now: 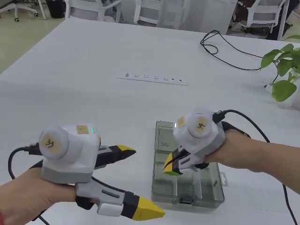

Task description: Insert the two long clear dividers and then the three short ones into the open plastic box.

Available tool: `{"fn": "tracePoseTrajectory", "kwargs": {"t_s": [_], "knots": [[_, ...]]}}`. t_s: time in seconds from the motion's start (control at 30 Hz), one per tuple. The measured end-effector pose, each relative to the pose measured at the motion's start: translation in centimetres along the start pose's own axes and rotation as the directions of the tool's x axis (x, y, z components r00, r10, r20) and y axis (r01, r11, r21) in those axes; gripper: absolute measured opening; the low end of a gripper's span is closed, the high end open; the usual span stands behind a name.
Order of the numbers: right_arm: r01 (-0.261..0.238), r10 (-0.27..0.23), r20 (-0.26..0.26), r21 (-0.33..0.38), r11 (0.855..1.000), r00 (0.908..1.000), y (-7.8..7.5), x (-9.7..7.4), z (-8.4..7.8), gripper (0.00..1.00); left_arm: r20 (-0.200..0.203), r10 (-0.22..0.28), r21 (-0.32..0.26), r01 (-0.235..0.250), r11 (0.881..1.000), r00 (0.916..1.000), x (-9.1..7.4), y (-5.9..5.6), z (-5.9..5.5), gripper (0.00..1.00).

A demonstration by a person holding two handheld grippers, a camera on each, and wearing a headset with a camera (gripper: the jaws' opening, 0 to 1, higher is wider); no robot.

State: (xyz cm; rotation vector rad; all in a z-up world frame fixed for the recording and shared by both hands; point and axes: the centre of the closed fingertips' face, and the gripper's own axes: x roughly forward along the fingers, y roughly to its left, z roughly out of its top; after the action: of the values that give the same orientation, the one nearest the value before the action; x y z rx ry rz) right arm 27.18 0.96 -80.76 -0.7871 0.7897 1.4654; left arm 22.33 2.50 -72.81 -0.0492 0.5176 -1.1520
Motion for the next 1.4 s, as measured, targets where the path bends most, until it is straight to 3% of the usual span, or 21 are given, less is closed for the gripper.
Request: {"fn": "tracePoseTrajectory", "kwargs": {"t_s": [0.5,0.93,1.13,1.4], "knots": [[0.005,-0.006,-0.039,-0.031,1.000,0.9992,0.0,0.7,-0.4,0.03,-0.006,-0.008,0.006,0.008,1.000,1.0000,0.3,-0.2,0.1,1.00],[0.015,-0.016,-0.036,-0.025,1.000,0.9992,0.0,0.6,-0.4,0.04,-0.008,-0.002,0.007,0.002,1.000,1.0000,0.1,-0.3,-0.1,1.00],[0.027,-0.027,0.015,0.002,1.000,0.9995,0.2,-0.2,0.6,0.10,-0.005,0.002,0.012,-0.002,1.000,1.0000,0.0,-0.2,0.1,1.00],[0.042,-0.048,0.104,0.057,0.997,0.9934,-0.1,-2.5,2.1,0.16,-0.002,0.000,0.013,0.001,1.000,1.0000,0.0,-0.4,0.3,1.00]]}}
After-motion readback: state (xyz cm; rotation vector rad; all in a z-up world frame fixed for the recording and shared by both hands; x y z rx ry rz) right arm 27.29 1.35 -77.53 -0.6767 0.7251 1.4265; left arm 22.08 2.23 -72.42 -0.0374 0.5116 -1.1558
